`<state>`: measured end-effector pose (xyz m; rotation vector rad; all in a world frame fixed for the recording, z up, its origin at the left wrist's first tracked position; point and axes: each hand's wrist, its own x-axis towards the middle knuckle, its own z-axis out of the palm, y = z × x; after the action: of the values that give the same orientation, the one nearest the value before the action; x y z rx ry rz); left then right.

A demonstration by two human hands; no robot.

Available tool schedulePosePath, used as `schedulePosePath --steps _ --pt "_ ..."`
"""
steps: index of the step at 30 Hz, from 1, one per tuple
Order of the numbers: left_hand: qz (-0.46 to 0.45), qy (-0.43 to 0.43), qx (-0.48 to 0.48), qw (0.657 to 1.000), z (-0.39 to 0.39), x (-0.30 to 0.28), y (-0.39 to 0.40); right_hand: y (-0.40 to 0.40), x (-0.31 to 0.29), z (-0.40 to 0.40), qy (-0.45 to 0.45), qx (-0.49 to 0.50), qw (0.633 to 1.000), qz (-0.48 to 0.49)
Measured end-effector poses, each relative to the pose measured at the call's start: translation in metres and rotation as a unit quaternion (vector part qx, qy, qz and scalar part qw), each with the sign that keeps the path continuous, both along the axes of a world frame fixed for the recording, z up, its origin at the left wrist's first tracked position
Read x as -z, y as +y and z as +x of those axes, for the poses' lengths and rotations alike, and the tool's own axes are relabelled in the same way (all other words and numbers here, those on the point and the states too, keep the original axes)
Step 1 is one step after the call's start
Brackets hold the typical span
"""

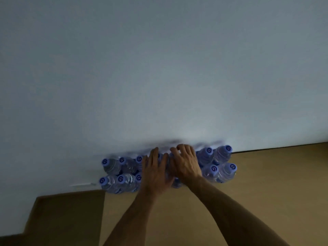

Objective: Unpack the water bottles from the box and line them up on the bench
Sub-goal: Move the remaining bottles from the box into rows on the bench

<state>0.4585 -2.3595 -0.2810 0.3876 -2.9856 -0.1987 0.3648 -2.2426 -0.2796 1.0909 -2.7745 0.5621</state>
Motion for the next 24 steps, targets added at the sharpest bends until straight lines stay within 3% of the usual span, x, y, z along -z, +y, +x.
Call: schedulePosePath --steps 4,8,12,14,17,21,24 --pt "-0.055 -0.193 0.048 0.979 0.018 0.024 -0.022 -0.014 0.017 0.018 -0.039 -0.016 0.998 0.056" --pt "-0.079 -0.171 0.038 0.981 0.013 0.033 -0.023 -0.019 0.029 0.018 -0.045 0.006 0.997 0.066" --pt "0.006 -0.085 0.046 0.995 0.032 0.024 -0.028 -0.027 0.021 0.019 -0.044 0.0 0.994 0.103" --pt "0.041 -0.015 -0.006 0.999 0.039 0.013 -0.037 -0.032 0.012 0.021 -0.019 -0.04 0.994 0.099" --pt "0.011 0.025 -0.125 0.992 0.049 -0.001 -0.069 -0.05 -0.004 0.029 -0.005 -0.139 0.987 0.081" --pt "-0.009 -0.012 -0.214 0.977 0.059 -0.01 -0.11 -0.092 -0.016 0.046 -0.038 -0.153 0.983 0.095" --pt "0.037 -0.088 -0.324 0.941 0.072 0.007 -0.125 -0.11 -0.001 0.063 -0.064 -0.148 0.977 0.143"
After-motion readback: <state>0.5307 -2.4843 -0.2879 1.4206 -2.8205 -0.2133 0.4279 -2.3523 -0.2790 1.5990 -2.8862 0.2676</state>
